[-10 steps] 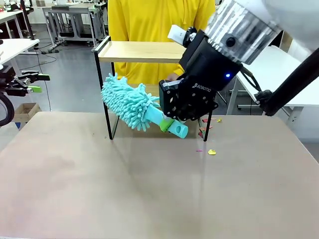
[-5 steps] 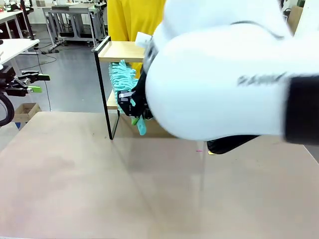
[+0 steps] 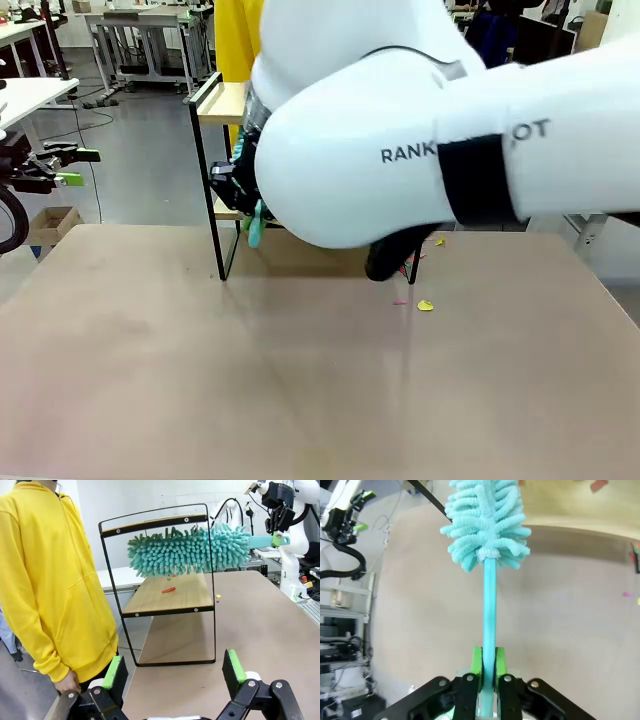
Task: Clean the shelf.
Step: Clean the specific section of the Shelf indicated by the human with the Duster.
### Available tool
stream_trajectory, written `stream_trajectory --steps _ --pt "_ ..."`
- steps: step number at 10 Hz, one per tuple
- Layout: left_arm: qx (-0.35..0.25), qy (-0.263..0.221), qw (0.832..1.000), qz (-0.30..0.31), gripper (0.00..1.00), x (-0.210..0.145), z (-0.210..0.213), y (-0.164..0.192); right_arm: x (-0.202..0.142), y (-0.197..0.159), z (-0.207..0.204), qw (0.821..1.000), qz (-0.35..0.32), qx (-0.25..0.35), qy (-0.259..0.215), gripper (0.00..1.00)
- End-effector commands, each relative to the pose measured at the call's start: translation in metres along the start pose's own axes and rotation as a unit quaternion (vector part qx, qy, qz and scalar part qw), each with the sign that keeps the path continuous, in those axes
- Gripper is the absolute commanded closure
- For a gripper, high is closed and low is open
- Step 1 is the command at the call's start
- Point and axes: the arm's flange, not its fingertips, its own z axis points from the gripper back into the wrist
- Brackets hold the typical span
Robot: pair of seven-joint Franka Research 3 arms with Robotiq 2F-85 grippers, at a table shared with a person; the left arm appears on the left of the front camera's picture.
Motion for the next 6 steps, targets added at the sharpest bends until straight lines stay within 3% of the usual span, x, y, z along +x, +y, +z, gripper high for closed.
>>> stream_trajectory --steps 1,6 --pt "-0.001 0.000 1.000 -0.001 0.00 0.002 -0.001 -0.001 0.017 0.031 -0.017 1.000 -0.017 -0.007 -0.005 0.87" --pt "-0.001 0.000 1.000 -0.001 0.00 0.002 -0.001 -0.001 0.034 0.026 -0.067 0.999 -0.027 -0.015 0.028 0.87"
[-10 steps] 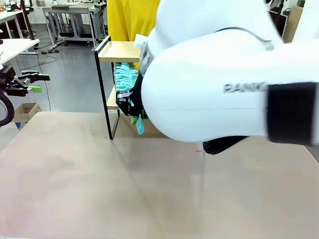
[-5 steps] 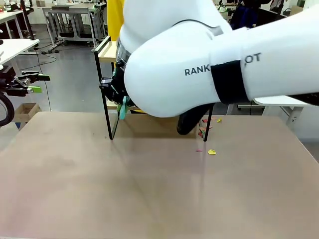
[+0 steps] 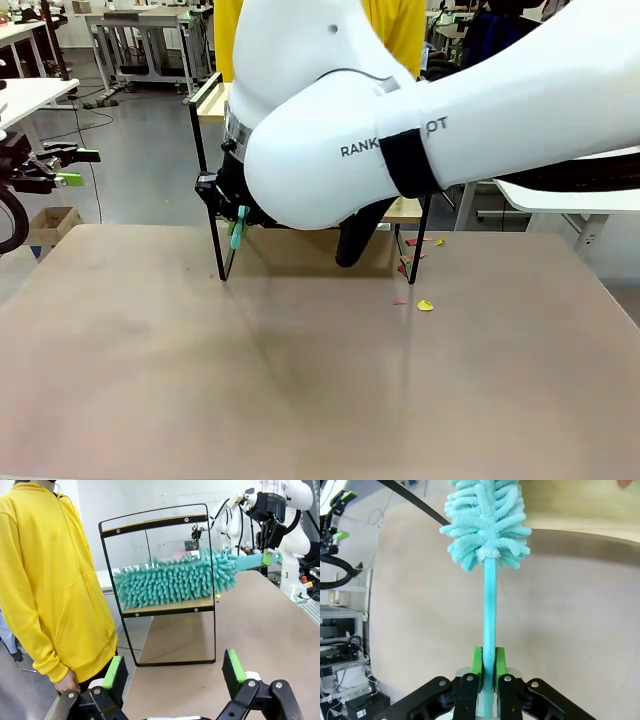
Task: Clean the shelf.
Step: Clean the specific section of the Shelf indicated by the human with the Duster.
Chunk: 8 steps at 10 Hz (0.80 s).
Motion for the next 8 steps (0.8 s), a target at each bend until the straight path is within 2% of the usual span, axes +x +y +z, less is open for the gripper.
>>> stream_trajectory --steps 1,3,6,8 --pt "-0.001 0.000 1.000 -0.001 0.00 0.002 -0.001 -0.001 0.009 0.012 -0.007 1.000 -0.010 -0.013 -0.003 0.87" --pt "-0.001 0.000 1.000 -0.001 0.00 0.002 -0.001 -0.001 0.003 -0.001 -0.008 1.000 -0.003 -0.003 0.005 0.87" --pt "-0.001 0.000 1.000 -0.001 0.00 0.002 -0.001 -0.001 0.005 -0.002 -0.013 1.000 -0.004 -0.005 0.007 0.87" --pt "-0.001 0.000 1.000 -0.001 0.00 0.002 -0.001 -0.001 0.024 -0.039 -0.013 0.999 -0.037 -0.022 0.026 0.87"
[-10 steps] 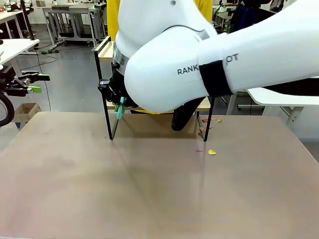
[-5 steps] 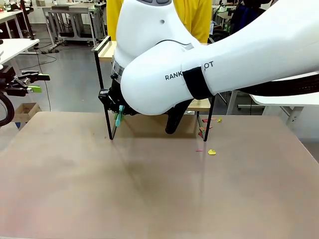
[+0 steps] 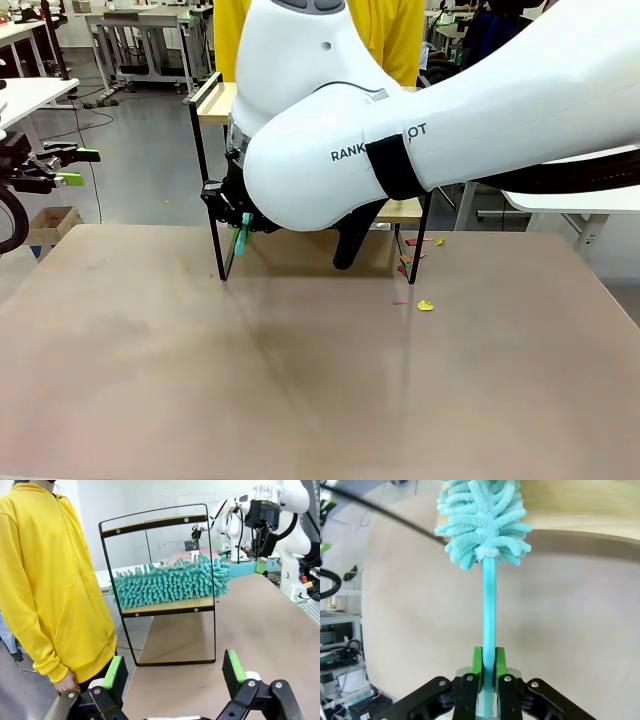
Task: Clean the shelf.
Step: Clean the specific section of the Shelf indicated by the human with the Duster.
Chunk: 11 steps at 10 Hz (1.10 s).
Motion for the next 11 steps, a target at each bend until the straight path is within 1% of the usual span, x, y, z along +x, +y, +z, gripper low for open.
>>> stream_trajectory --steps 1,2,4,6,8,9,10,11 --pt "-0.001 0.000 1.000 -0.001 0.00 0.002 -0.001 -0.001 0.017 -0.046 0.008 0.999 -0.026 -0.014 0.015 0.87" --pt "-0.001 0.000 1.000 -0.001 0.00 0.002 -0.001 -0.001 0.023 -0.068 0.013 0.999 -0.032 -0.013 0.029 0.87" --pt "-0.001 0.000 1.000 -0.001 0.00 0.002 -0.001 -0.001 0.040 -0.123 0.021 0.997 -0.052 -0.042 0.034 0.87" --pt "-0.001 0.000 1.000 -0.001 0.00 0.002 -0.001 -0.001 0.059 -0.181 0.045 0.995 -0.072 -0.068 0.033 0.87" --pt "-0.001 0.000 1.000 -0.001 0.00 0.002 -0.001 -0.001 0.071 -0.222 0.065 0.992 -0.072 -0.091 0.042 0.87" --pt "-0.001 0.000 1.000 -0.001 0.00 0.002 -0.001 -0.001 0.076 -0.247 0.072 0.990 -0.070 -0.118 0.045 0.87" --pt "-0.001 0.000 1.000 -0.001 0.00 0.002 -0.001 -0.001 0.076 -0.256 0.078 0.990 -0.066 -0.117 0.042 0.87" --pt "-0.001 0.000 1.000 -0.001 0.00 0.002 -0.001 -0.001 0.071 -0.260 0.090 0.995 -0.059 -0.082 0.023 0.87"
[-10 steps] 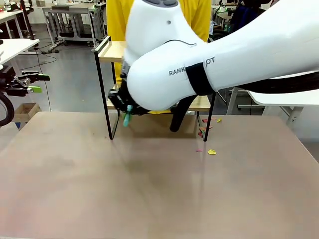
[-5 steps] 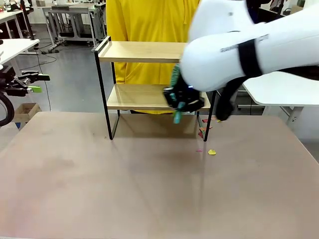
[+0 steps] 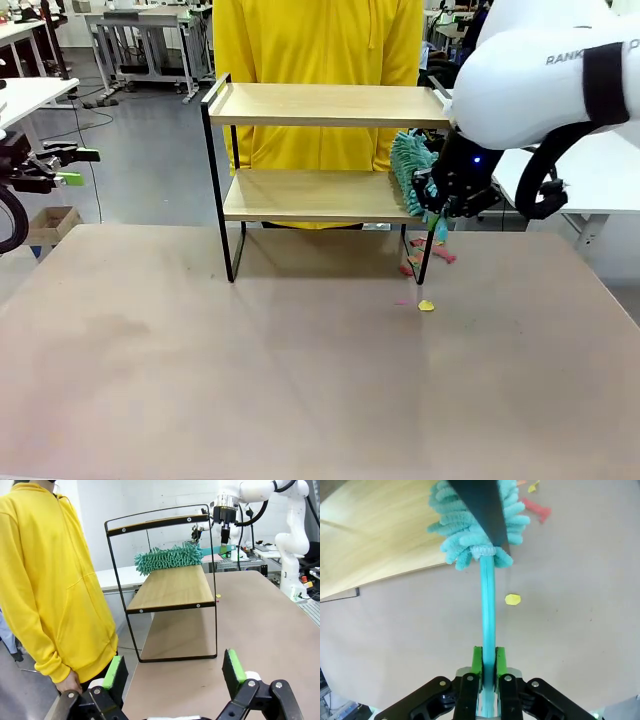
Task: Clean the shelf.
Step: Clean the specific section of the Shelf indicated by the human with the Duster.
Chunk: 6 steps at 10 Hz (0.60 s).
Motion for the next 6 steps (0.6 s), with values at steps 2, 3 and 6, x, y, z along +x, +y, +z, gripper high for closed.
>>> stream_trajectory --steps 2,3,6 --pt "-0.001 0.000 1.000 -0.001 0.00 0.002 -0.001 -0.001 0.000 0.000 0.000 1.000 0.000 0.000 0.000 0.87" --pt "-0.001 0.000 1.000 -0.001 0.00 0.002 -0.001 -0.001 0.000 0.000 0.000 1.000 0.000 0.000 0.000 0.87" --pt "-0.001 0.000 1.000 -0.001 0.00 0.002 -0.001 -0.001 0.000 0.000 0.000 1.000 0.000 0.000 0.000 0.87"
